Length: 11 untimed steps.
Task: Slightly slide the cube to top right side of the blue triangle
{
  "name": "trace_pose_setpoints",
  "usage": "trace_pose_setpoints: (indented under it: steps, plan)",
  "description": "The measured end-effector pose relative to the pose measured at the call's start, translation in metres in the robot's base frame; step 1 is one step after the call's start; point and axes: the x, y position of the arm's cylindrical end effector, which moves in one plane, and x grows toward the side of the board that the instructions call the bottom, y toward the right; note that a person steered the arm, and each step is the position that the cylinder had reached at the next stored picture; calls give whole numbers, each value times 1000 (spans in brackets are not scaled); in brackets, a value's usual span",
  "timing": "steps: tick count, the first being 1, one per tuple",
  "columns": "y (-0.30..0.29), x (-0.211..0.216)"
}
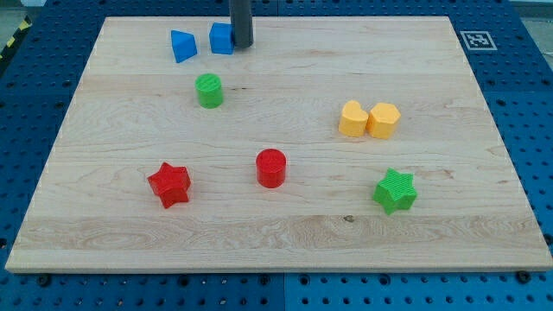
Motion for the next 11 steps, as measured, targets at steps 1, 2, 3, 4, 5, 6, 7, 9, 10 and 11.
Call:
trace_pose_setpoints:
  steps: [1, 2, 3, 4, 5, 6, 7, 9, 10, 11]
  plan:
    - [-15, 0]
    - [-17, 0]
    - [-10, -3]
    - [-10, -12]
    - [-26, -12]
    - [-25, -8]
    - [-6, 25]
    - [21, 32]
    - [22, 32]
    - [22, 32]
